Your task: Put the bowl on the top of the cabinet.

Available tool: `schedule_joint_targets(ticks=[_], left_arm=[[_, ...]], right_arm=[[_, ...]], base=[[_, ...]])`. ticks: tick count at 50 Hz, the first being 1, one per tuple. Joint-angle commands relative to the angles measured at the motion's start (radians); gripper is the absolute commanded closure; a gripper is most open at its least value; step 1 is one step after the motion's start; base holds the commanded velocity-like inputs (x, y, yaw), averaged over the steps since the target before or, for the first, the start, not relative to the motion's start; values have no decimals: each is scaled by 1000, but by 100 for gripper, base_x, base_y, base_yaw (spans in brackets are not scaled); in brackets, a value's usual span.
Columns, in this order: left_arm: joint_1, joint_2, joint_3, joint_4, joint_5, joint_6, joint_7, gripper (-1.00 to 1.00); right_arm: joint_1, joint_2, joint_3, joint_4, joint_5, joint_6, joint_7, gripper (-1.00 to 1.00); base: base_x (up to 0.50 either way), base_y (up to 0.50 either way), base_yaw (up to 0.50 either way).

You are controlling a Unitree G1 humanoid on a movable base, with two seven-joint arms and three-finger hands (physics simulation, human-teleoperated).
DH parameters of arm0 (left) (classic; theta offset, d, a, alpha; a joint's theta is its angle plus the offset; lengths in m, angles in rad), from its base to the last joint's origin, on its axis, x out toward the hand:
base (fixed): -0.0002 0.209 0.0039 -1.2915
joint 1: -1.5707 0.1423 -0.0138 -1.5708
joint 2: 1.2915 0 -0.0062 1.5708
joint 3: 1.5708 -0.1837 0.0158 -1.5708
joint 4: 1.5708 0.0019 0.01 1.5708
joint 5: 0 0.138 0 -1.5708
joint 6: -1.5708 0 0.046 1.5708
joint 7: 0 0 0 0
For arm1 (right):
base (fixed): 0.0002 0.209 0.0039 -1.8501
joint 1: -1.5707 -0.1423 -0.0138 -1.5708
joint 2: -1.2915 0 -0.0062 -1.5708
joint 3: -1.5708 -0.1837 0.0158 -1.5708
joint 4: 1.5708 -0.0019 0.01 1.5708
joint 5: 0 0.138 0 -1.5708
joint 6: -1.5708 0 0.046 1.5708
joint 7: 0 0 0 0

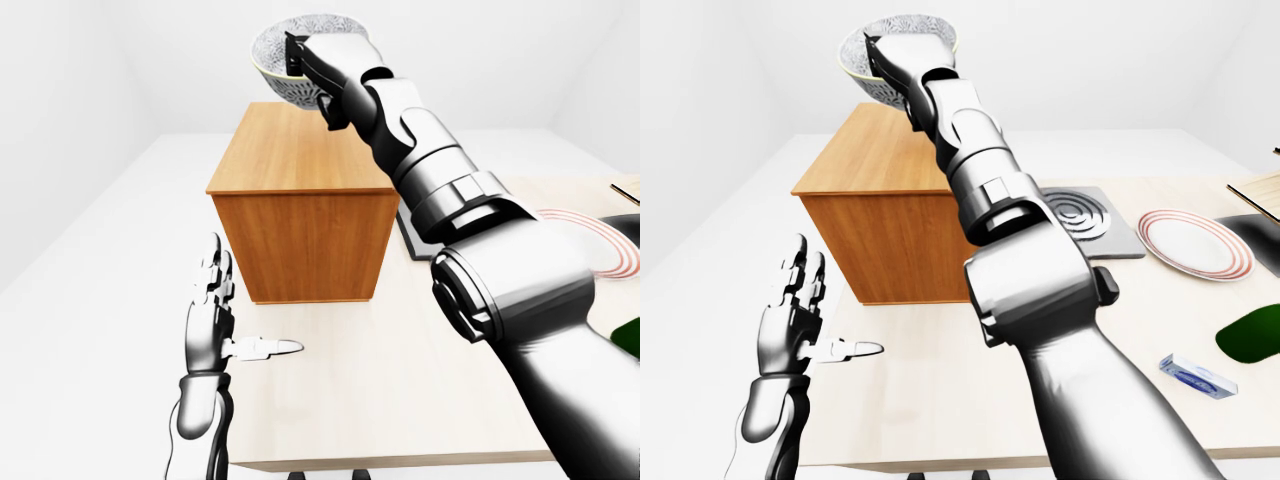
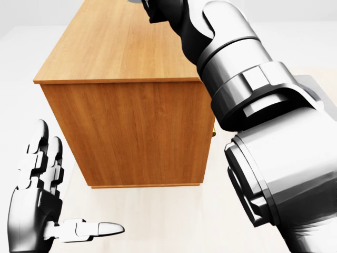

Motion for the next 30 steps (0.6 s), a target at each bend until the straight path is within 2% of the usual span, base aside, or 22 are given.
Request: schedule_joint_targets(ticks=[1, 30], left_arm=[[-7, 0, 6, 1, -3, 0, 1, -100], [4, 0, -3, -2, 1, 0, -6, -100]], right_arm=[[48, 26, 3, -17, -40, 0, -35, 100], [129, 32, 11, -13, -61, 0, -54, 100]], base=[[0, 0, 0], [0, 0, 0]])
